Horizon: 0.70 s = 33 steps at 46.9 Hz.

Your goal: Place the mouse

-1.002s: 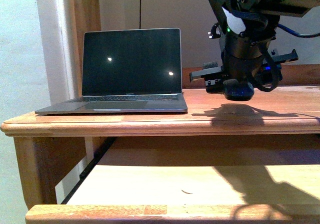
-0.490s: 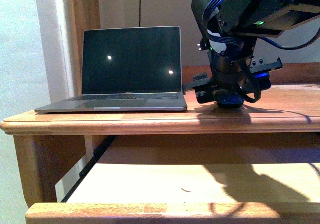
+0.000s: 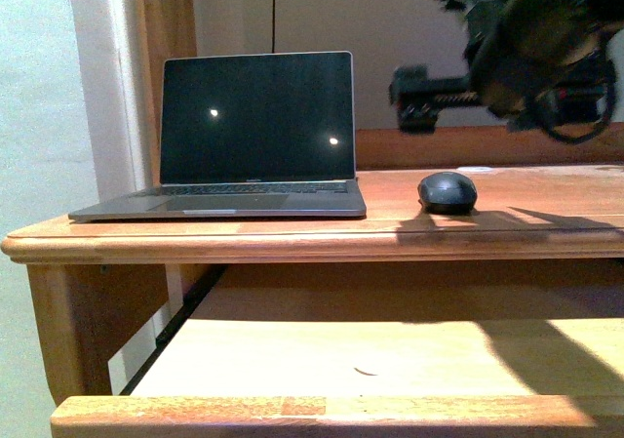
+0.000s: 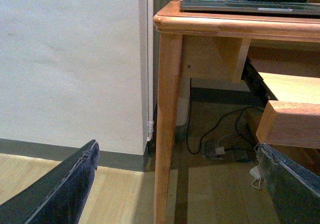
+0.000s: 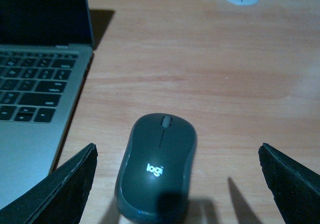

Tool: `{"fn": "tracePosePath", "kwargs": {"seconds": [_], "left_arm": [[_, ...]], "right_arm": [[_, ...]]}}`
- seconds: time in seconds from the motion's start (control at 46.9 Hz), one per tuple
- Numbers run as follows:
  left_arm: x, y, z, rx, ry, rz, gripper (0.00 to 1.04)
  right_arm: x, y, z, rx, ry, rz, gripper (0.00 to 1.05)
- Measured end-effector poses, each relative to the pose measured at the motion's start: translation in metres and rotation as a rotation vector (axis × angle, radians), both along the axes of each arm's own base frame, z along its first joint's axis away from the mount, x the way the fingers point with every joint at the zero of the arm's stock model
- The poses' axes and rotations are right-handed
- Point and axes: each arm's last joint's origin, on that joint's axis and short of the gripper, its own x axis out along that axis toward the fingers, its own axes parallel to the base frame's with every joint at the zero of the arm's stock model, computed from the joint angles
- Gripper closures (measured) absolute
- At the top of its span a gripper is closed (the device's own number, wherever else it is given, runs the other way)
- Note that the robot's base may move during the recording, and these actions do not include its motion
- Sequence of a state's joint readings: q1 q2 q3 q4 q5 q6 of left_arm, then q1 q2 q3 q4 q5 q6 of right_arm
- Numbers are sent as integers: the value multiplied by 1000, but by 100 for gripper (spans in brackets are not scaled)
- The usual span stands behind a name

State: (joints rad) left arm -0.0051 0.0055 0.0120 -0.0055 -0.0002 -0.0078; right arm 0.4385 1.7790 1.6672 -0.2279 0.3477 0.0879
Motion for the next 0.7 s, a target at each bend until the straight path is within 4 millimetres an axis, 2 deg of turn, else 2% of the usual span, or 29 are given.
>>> {"fn": "tracePosePath", "kwargs": {"seconds": [0.128, 0.213, 0.32, 0.448, 0.554, 0.704], "left_arm": [[0, 0, 0, 0, 0, 0, 8], [0, 0, 0, 0, 0, 0, 8], [0, 0, 0, 0, 0, 0, 8], [0, 0, 0, 0, 0, 0, 8], [0, 0, 0, 0, 0, 0, 8], [0, 0, 0, 0, 0, 0, 8]], "right_arm": [[-34, -40, 14, 67, -59, 75, 7], [-64, -84, 10, 93, -88, 132, 7], [-96, -133, -16, 99, -69, 187, 7], [-130, -175, -49, 108, -30, 266, 7], [-153, -198, -69, 119, -15, 340, 7], [-176, -217, -92, 140, 15, 419, 7]]}}
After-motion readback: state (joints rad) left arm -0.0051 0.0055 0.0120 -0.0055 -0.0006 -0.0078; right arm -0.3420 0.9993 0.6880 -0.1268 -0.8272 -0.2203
